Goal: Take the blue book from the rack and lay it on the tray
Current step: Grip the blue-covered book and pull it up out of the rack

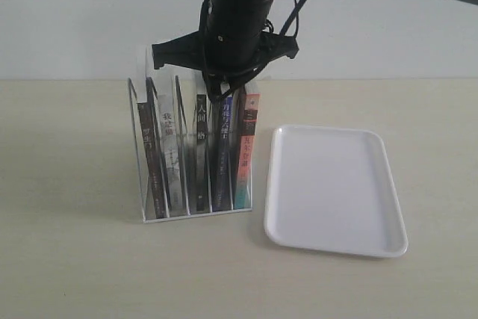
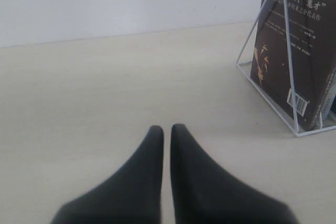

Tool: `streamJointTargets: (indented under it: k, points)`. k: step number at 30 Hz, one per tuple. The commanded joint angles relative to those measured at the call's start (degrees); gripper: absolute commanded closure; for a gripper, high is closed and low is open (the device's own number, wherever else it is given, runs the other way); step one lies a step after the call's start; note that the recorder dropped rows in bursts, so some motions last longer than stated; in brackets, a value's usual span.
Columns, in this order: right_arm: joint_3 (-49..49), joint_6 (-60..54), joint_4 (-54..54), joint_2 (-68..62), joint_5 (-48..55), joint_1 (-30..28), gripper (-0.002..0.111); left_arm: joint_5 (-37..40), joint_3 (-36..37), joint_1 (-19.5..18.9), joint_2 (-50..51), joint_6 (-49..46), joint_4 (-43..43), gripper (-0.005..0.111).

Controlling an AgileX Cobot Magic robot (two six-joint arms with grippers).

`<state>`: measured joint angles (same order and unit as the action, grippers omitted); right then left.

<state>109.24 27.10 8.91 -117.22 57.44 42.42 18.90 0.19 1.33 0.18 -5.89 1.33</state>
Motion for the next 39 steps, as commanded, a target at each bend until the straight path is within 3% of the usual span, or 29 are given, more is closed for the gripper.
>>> streamJointTargets:
  k: [1, 6, 15, 39]
  points:
    - [0.1, -0.5, 0.7, 0.3, 1.2, -0.2, 0.108, -0.9, -0.2, -0.1, -0.2, -0.1, 0.1, 0.102]
    - [0.8, -0.9, 1.2, 3.2, 1.1, -0.2, 0.108, -0.9, -0.2, -0.1, -0.2, -0.1, 0.1, 0.102]
    - [10.6, -3.2, 2.2, 9.3, 7.0, -0.2, 0.108, -0.9, -0.2, -0.1, -0.2, -0.1, 0.1, 0.102]
    - [10.9, -5.9, 2.6, 11.8, 7.2, -0.2, 0.108, -0.9, -0.2, -0.1, -0.2, -0.1, 0.1, 0.102]
